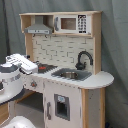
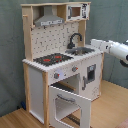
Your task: Play with the kitchen
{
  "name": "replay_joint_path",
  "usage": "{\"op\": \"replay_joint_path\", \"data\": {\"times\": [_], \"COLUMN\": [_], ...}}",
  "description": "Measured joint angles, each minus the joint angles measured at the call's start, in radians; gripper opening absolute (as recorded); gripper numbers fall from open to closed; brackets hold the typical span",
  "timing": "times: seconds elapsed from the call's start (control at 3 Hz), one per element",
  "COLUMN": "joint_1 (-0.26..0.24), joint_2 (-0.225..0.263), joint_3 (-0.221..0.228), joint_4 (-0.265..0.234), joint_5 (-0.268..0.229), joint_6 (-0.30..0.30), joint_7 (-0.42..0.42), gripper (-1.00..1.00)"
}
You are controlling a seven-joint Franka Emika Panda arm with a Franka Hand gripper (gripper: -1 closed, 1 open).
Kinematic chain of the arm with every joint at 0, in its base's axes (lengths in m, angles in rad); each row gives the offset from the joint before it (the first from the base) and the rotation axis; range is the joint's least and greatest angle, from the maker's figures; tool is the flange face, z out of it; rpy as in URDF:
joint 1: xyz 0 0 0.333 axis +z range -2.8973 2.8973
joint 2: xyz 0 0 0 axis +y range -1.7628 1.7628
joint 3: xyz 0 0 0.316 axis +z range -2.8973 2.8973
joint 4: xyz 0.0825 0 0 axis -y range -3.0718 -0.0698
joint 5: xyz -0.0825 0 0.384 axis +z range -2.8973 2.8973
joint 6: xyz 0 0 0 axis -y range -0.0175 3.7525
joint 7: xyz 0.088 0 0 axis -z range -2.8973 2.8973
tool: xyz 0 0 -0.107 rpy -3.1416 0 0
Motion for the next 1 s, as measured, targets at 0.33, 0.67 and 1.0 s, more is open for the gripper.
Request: {"op": "replay_joint_path", "data": {"times": [0.33, 0.67, 1.0], "joint_1": [-0.011, -0.027, -0.049], "joint_2": [0.021, 0.051, 0.103], "joint_3": [-0.051, -0.103, -0.146], "joint_4": [0.009, 0.036, 0.082], "joint_5": [0.001, 0.002, 0.002], "joint_6": [0.026, 0.043, 0.050], "joint_7": [-0.086, -0.179, -0.264], "gripper": [1.00, 1.00, 1.00]}}
